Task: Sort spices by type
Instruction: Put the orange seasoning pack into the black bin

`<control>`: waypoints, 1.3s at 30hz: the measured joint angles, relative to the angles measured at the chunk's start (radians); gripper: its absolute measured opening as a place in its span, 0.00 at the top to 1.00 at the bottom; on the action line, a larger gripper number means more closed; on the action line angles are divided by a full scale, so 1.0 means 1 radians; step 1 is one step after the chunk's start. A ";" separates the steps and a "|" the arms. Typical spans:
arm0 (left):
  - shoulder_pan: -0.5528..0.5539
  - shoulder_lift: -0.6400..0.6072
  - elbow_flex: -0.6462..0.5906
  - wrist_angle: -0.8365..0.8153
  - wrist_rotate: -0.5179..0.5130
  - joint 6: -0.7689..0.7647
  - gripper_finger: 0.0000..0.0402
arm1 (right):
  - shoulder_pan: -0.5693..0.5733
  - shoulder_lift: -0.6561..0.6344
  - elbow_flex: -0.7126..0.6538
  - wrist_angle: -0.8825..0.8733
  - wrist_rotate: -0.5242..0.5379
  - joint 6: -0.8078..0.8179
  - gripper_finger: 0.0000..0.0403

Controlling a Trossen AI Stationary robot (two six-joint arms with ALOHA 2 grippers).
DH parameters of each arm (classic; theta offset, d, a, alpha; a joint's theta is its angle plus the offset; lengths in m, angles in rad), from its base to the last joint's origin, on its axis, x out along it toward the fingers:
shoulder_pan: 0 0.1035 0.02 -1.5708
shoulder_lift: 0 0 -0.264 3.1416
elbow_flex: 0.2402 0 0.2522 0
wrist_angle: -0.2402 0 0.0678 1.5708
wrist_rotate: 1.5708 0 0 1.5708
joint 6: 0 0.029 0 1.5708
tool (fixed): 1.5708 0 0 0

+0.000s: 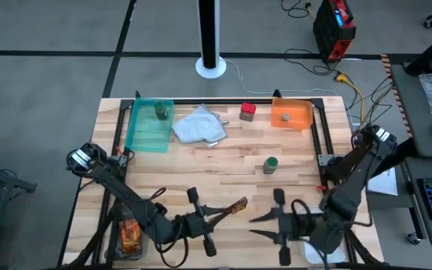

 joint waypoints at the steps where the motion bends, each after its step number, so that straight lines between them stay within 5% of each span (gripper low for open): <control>1: 0.001 0.000 0.000 0.002 0.028 -0.008 1.00 | -0.005 0.012 -0.001 0.029 -0.003 -0.035 0.82; 5: -0.001 0.000 0.000 0.039 0.097 -0.031 1.00 | -0.029 0.043 -0.001 0.096 -0.005 -0.117 0.96; 20: -0.009 -0.005 -0.001 0.081 0.136 -0.018 1.00 | -0.069 0.108 -0.013 -0.042 -0.011 0.058 0.98; 22: -0.022 -0.014 -0.001 0.047 0.071 -0.015 1.00 | -0.064 0.105 -0.014 -0.093 -0.010 0.088 0.98; 28: -0.174 -0.100 0.000 -0.272 -0.415 -0.148 1.00 | -0.047 0.098 -0.015 -0.195 -0.009 0.150 0.98; 31: -0.278 -0.144 0.000 -0.384 -0.547 -0.263 1.00 | -0.052 0.103 -0.019 -0.205 -0.004 0.149 0.98; 39: -0.402 -0.211 -0.004 -0.515 -0.461 -0.449 1.00 | -0.098 0.111 -0.024 -0.207 0.023 0.106 0.98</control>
